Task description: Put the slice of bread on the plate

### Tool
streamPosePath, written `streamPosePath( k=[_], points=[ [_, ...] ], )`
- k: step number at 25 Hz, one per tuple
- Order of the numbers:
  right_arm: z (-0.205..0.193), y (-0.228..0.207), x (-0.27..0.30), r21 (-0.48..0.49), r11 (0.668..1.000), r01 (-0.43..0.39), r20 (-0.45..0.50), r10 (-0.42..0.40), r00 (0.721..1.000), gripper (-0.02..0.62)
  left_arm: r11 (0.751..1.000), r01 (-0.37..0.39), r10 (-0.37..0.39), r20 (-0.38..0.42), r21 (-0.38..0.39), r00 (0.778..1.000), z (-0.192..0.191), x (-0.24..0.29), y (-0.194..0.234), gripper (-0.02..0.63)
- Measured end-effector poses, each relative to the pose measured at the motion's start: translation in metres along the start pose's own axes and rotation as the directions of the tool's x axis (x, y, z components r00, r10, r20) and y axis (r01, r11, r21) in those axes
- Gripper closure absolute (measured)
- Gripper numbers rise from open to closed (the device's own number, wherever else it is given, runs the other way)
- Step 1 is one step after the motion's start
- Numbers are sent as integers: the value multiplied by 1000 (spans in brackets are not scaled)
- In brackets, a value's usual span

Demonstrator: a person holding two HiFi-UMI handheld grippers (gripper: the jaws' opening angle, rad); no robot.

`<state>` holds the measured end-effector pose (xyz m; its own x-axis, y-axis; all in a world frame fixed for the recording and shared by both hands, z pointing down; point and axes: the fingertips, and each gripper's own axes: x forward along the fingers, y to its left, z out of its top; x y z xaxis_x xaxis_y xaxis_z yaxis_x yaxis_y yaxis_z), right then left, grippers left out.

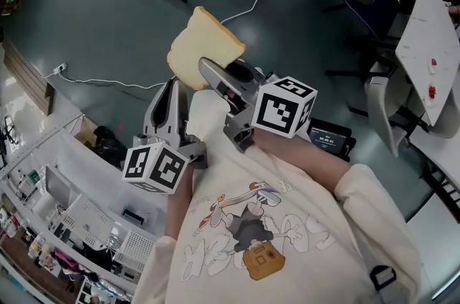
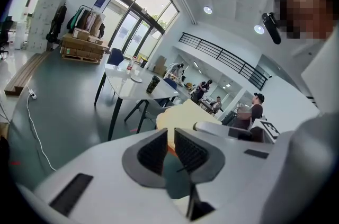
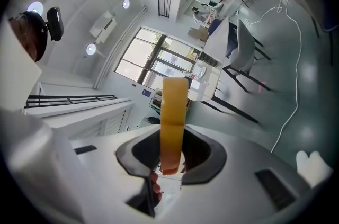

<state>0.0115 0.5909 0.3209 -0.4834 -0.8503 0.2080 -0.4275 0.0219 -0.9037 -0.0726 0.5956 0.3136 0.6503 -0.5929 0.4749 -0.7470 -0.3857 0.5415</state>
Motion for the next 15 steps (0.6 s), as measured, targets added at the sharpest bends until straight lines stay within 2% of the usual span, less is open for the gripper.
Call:
streamPosePath(
  k=[8, 15],
  points=[
    [25, -15, 16, -9, 1000, -17, -38, 16, 999, 505, 999, -23, 24, 27, -38, 999, 10, 27, 2, 560],
    [41, -23, 58, -8, 1000, 28, -38, -28, 999, 505, 997, -10, 11, 10, -73, 1000, 35, 54, 32, 560]
  ],
)
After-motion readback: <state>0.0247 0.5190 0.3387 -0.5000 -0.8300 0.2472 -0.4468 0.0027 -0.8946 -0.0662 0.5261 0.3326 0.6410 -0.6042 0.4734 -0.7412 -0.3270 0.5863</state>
